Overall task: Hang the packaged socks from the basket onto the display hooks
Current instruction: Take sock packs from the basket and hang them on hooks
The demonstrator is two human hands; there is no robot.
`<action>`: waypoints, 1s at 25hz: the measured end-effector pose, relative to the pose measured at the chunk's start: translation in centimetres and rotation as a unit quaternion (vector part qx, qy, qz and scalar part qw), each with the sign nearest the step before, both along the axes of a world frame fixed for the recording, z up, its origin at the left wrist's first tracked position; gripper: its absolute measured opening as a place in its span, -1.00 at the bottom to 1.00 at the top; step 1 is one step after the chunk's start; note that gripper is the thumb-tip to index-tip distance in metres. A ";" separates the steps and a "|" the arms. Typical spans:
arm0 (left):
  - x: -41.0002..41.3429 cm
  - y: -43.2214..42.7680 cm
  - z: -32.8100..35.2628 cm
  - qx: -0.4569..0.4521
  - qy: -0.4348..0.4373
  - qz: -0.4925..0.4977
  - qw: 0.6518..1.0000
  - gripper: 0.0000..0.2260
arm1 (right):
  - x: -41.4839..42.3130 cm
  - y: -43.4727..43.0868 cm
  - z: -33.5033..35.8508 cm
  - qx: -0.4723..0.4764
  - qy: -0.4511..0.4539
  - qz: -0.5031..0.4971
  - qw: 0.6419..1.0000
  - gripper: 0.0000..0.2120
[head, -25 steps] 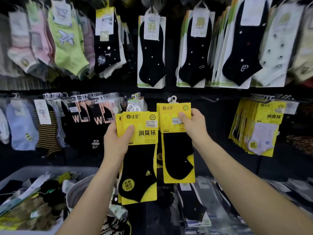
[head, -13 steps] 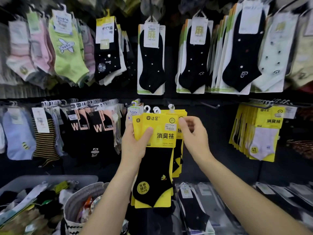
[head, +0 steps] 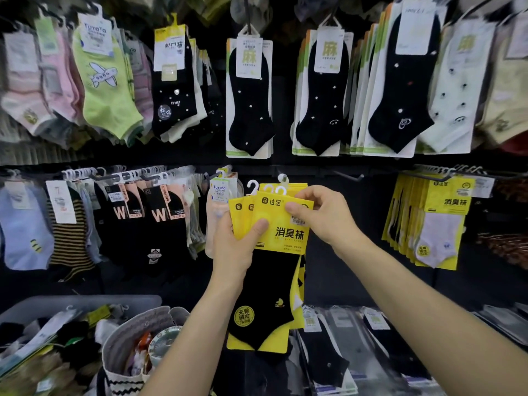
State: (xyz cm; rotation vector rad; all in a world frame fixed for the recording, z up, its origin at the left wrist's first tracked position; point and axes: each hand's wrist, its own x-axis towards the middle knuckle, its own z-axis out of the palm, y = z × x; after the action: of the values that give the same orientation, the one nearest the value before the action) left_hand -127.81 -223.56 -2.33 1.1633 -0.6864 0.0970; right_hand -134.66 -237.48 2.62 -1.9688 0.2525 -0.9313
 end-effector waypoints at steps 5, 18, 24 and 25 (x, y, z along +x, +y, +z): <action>0.1 -0.1 0.0 -0.005 -0.026 0.014 1.000 -0.78 | -0.2 0.0 0.3 -0.011 0.005 0.038 0.999 -0.92; 3.2 1.4 -1.1 -0.035 0.065 0.061 0.995 -0.87 | 3.5 -1.3 4.5 0.016 0.010 -0.041 0.999 -0.79; 3.7 2.9 0.1 -0.026 0.001 0.121 0.992 -0.86 | 4.5 -1.8 3.7 -0.033 0.019 -0.077 0.996 -0.81; 3.6 3.0 0.3 -0.025 -0.011 0.125 0.992 -0.86 | 4.5 -1.8 3.7 -0.040 0.029 -0.081 0.996 -0.80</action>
State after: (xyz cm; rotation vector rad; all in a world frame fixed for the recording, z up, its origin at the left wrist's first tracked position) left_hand -124.21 -220.60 -2.04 1.1974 -0.5525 0.3365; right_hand -130.21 -239.30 6.32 -2.0739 0.4183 -1.0014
